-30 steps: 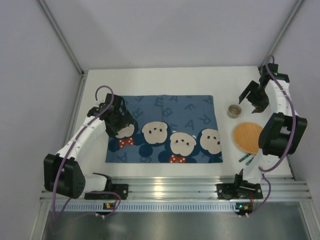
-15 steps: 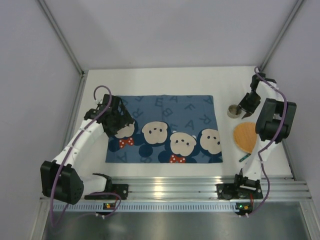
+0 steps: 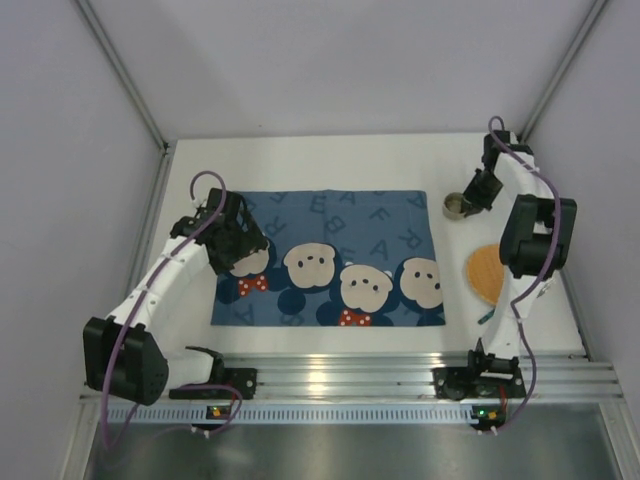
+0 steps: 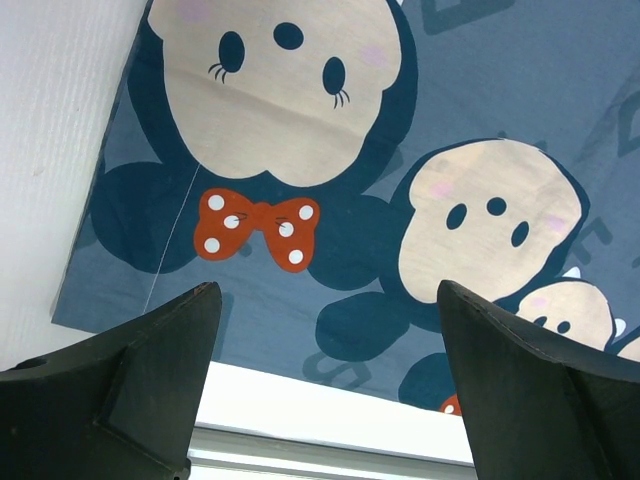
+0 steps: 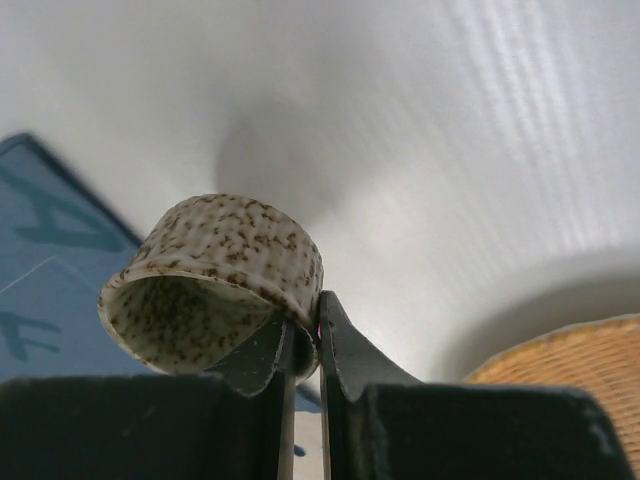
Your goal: Set the dinner table for one person
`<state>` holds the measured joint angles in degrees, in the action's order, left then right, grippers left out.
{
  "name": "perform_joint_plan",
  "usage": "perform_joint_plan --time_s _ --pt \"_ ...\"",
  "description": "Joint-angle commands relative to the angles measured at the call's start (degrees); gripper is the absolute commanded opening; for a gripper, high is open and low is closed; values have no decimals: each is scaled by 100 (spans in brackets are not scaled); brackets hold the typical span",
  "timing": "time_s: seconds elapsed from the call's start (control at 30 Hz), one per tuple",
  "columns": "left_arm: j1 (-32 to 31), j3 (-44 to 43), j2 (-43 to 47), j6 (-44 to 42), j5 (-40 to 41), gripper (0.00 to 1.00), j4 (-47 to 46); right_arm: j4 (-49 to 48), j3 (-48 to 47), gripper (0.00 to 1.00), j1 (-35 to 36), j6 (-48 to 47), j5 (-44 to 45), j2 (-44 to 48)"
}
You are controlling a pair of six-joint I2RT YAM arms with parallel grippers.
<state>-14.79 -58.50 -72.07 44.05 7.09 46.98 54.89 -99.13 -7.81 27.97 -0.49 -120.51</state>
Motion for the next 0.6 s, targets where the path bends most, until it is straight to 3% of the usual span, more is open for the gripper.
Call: perform_joint_plan --time_s 0.0,0.23,0.47,0.57 --pt "-24 -179 -105 -107 3 94 -49 -67 -475 0 647 244 -179 370" --pt "-24 -311 -254 -151 -33 94 -84 -49 -1098 0 1632 525 -320 -192" --pt "-24 -294 -114 -204 -6 94 4 12 -1504 0 1862 710 -206 -869" --pt "-24 -197 -18 -204 20 94 30 30 -1495 10 1871 710 -135 -1001"
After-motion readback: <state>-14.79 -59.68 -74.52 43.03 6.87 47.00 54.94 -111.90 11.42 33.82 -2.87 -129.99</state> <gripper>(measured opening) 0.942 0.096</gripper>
